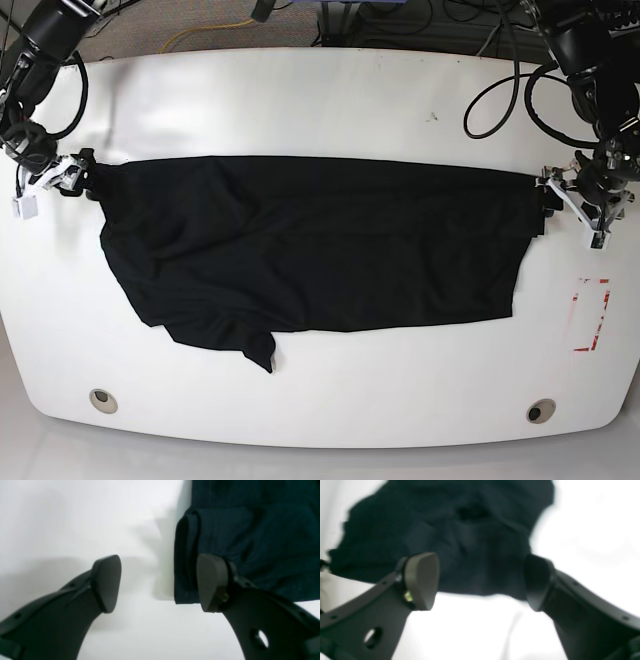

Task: Fold the T-shirt properly
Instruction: 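Hold the edge with both grippers and stretch it apart, then lift the held edge with both grippers and pull it toward the robot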

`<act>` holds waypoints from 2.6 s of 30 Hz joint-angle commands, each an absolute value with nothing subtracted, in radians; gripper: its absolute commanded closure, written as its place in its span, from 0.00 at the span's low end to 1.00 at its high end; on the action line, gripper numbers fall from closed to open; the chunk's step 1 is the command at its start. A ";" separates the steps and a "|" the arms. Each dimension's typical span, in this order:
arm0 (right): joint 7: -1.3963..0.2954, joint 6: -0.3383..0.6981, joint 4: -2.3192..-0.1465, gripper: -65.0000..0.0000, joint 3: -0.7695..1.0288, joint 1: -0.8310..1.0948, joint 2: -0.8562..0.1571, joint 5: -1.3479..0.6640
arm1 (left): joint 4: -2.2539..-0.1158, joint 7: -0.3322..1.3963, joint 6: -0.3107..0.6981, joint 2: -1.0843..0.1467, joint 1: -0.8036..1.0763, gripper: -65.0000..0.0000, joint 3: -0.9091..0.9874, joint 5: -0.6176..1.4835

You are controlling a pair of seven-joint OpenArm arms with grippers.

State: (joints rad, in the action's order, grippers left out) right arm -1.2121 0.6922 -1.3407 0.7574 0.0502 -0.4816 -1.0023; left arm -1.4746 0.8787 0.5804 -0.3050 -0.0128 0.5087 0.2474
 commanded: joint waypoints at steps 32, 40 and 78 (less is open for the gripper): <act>-0.941 0.698 -1.287 0.69 0.648 0.012 -0.366 -0.618 | -1.336 0.812 0.582 -0.323 0.025 0.55 0.433 0.424; -0.947 0.698 -1.330 1.00 0.651 0.050 -0.369 -0.624 | -1.308 0.740 0.582 -0.329 0.036 1.00 0.374 0.423; -1.133 0.698 -1.962 0.25 0.774 0.441 -0.231 -0.688 | -1.851 0.901 0.698 -0.321 0.446 0.48 0.727 0.472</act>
